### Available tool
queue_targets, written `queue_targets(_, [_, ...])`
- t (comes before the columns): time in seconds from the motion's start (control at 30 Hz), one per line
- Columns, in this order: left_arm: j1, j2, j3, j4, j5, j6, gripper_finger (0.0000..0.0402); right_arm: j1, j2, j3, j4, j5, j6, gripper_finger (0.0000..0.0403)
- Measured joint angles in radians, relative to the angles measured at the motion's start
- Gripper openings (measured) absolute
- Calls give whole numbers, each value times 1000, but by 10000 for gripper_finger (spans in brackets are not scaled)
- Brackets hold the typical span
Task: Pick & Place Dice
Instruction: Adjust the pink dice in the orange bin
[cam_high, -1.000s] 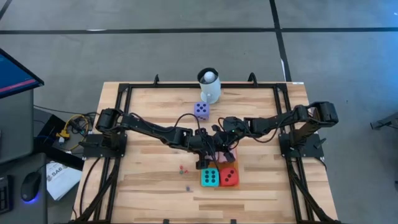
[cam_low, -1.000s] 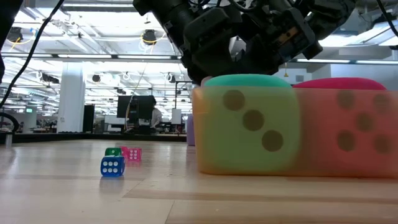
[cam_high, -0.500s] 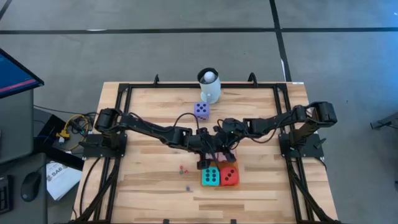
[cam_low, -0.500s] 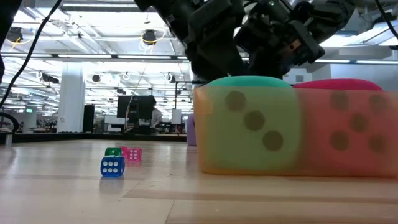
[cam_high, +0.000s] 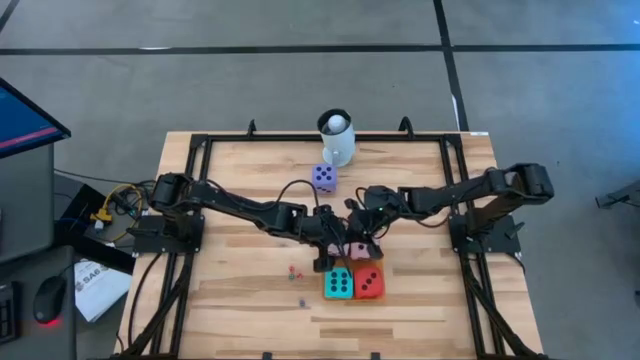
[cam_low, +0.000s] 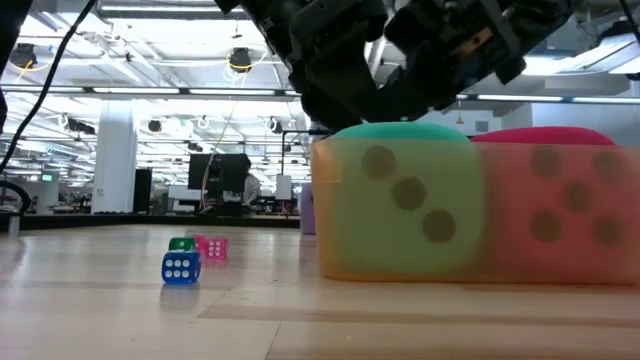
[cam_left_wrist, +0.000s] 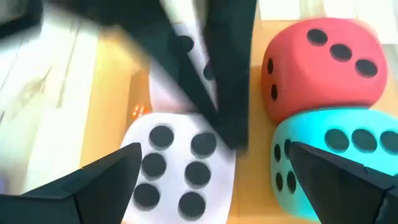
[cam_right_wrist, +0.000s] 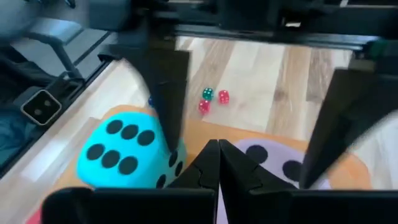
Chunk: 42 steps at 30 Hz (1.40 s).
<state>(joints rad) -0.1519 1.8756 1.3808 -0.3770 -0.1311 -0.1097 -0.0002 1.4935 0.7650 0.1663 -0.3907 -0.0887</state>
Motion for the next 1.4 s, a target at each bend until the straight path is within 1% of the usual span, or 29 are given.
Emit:
queue_targets(0.1, [3,-7,-1,-33,-1,0,398,2,-55,0,-54,35,-13,0])
queue_targets(0.17, [9,-15,-2,-61,-3,0,397,8,-85,-3,-104,90,-16,0])
queue_targets(0.3, [20,-19,-2,-68,-4,1,391,24,-124,-3,-170,198,-17,0])
queue_targets(0.4, [32,-22,-2,-71,-4,30,384,33,-136,-3,-225,227,-18,0])
queue_targets(0.53, [48,-29,-3,-89,-8,77,368,33,-135,-3,-251,235,-18,0])
queue_targets(0.73, [81,-54,-3,-130,-7,86,337,33,-136,-2,-254,235,-17,0])
queue_targets(0.87, [106,-96,-3,-162,-7,145,314,36,-145,-2,-264,235,-17,0])
queue_targets(0.93, [123,-123,-3,-153,-5,162,303,39,-150,-2,-262,235,-17,0])
queue_targets(1.13, [182,-203,-2,-147,-4,165,275,27,-154,-2,-245,236,-16,0])
queue_targets(1.27, [200,-213,-3,-136,-8,158,253,11,-154,-2,-228,247,-16,0])
queue_targets(1.33, [199,-213,-23,-73,-7,158,241,1,-154,-2,-227,270,-16,0])
queue_targets(1.4, [199,-212,-88,24,-7,157,227,-9,-154,-2,-226,289,-16,0])
